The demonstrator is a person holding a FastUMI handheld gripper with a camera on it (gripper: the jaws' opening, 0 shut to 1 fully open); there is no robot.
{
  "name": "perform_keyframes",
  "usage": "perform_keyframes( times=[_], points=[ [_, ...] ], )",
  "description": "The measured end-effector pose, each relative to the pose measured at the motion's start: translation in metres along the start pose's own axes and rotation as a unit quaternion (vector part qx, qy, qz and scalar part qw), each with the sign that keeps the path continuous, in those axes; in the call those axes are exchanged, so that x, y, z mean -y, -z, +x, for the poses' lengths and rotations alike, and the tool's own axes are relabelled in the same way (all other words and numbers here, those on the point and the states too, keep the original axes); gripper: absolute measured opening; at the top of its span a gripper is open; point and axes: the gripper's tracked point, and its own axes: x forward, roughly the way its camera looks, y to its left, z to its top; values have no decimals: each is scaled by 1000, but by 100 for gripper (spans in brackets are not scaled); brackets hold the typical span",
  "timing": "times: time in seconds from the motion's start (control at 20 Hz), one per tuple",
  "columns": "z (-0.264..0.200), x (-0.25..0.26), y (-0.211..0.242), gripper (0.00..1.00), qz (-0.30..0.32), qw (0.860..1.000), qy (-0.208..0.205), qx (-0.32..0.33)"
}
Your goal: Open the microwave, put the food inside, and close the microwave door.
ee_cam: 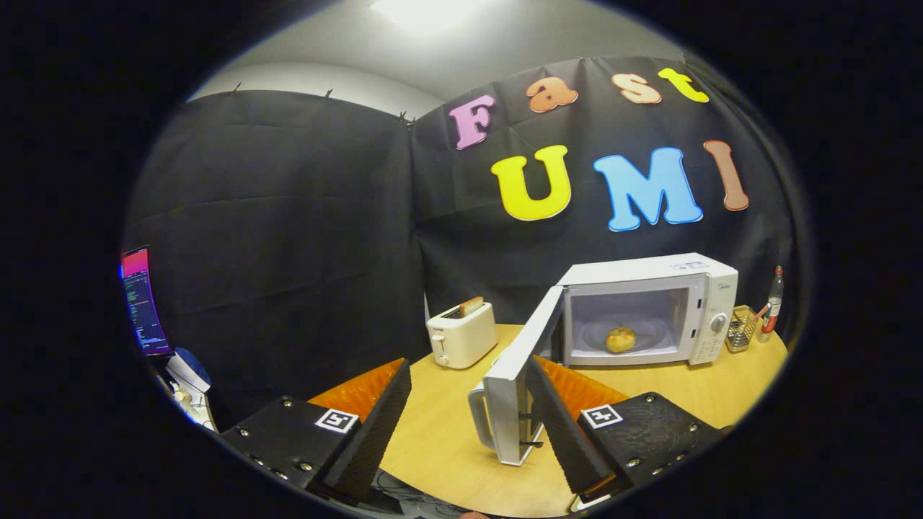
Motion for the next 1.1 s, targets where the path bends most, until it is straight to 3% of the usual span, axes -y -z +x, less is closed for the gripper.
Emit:
perform_keyframes(
  times=[0.4, 0.75, 0.8, 0.85, 0.95, 1.0, 1.05, 1.1],
  points=[
    [39, -47, 42, 97, -22, 997, -56, -55],
    [87, -44, 76, 95, -25, 993, -51, -105],
    [92, -40, 81, 76, -23, 992, -49, -116],
    [98, -35, 85, 69, -21, 991, -43, -123],
    [103, -20, 88, 41, -17, 991, -22, -128],
    [108, -18, 91, 31, -11, 991, -22, -135],
    [112, -11, 92, 30, -19, 991, -3, -136],
    [111, -2, 82, 15, -22, 992, 7, -123]
  ],
)
